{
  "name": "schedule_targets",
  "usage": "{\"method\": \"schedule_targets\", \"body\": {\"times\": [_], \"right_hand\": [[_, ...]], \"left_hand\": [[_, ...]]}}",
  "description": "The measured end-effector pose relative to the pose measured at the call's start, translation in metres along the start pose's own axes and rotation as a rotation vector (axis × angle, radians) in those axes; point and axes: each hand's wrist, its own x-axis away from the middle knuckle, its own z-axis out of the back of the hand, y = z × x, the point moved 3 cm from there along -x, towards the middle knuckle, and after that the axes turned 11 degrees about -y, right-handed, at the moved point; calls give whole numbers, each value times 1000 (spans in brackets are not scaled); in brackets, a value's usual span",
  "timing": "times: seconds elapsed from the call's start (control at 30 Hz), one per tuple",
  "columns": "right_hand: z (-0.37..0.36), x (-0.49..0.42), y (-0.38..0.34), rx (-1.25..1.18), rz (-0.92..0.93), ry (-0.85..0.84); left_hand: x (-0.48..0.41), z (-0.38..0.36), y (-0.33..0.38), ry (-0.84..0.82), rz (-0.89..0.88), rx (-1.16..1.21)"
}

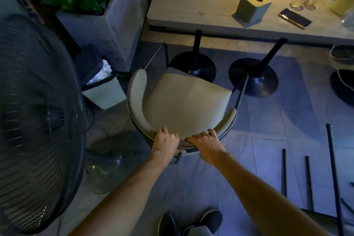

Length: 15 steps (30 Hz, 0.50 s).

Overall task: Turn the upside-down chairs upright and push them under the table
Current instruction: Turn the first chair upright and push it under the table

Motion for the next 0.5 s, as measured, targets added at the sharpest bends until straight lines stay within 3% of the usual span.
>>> {"method": "schedule_targets", "body": {"times": [0.27,0.5], "right_hand": [[17,-38,30,-44,65,47],[38,-67,54,-53,90,59]], "left_hand": [[-35,12,-46,32,-180,261],[-55,23,-46,190,21,222]]}}
